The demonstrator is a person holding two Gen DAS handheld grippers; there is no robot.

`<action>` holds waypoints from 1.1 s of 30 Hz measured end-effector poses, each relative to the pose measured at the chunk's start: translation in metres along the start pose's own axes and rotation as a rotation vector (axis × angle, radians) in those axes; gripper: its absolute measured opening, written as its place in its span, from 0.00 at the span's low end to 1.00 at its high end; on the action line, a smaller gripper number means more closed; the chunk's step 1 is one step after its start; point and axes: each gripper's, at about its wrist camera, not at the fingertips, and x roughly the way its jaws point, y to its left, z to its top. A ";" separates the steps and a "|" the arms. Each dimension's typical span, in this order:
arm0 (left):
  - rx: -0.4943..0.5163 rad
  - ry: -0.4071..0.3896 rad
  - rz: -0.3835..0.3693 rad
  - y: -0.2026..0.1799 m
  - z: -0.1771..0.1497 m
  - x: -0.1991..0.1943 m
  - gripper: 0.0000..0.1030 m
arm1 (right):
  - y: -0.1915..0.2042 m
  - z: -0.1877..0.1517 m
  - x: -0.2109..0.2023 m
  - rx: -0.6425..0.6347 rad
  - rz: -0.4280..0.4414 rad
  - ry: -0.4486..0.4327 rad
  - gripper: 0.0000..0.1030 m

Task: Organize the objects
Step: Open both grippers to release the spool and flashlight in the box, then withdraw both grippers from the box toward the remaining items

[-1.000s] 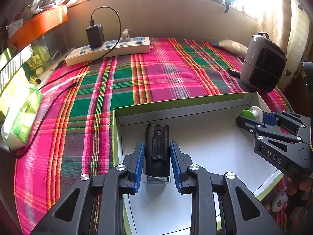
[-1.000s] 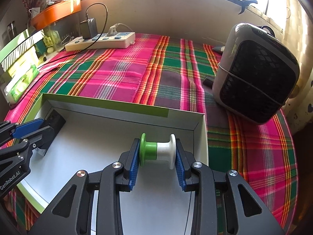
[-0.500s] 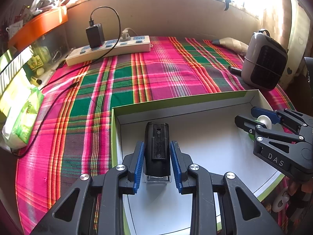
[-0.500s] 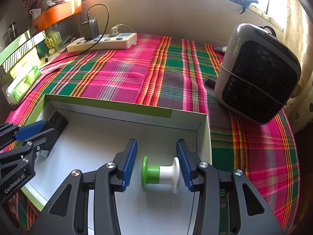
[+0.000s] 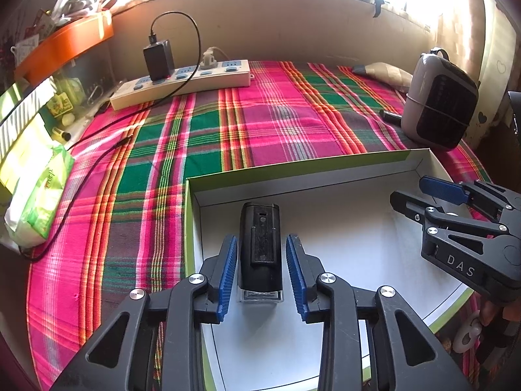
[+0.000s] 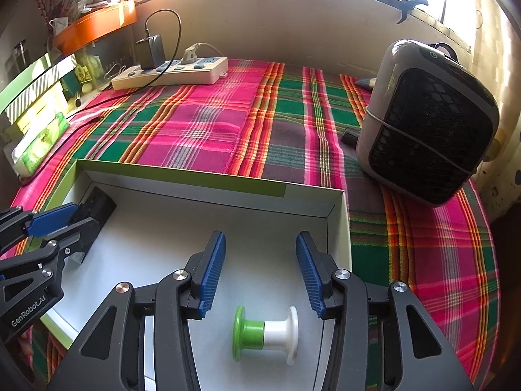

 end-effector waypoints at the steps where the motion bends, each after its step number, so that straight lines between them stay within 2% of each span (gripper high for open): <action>1: 0.001 -0.003 0.003 0.000 0.000 -0.001 0.30 | 0.000 0.000 -0.001 0.003 0.000 -0.003 0.48; 19: 0.002 -0.064 0.010 -0.004 -0.013 -0.036 0.31 | -0.002 -0.010 -0.029 0.036 0.003 -0.054 0.49; 33: 0.004 -0.120 0.018 -0.003 -0.038 -0.070 0.31 | 0.010 -0.039 -0.071 0.046 0.035 -0.116 0.49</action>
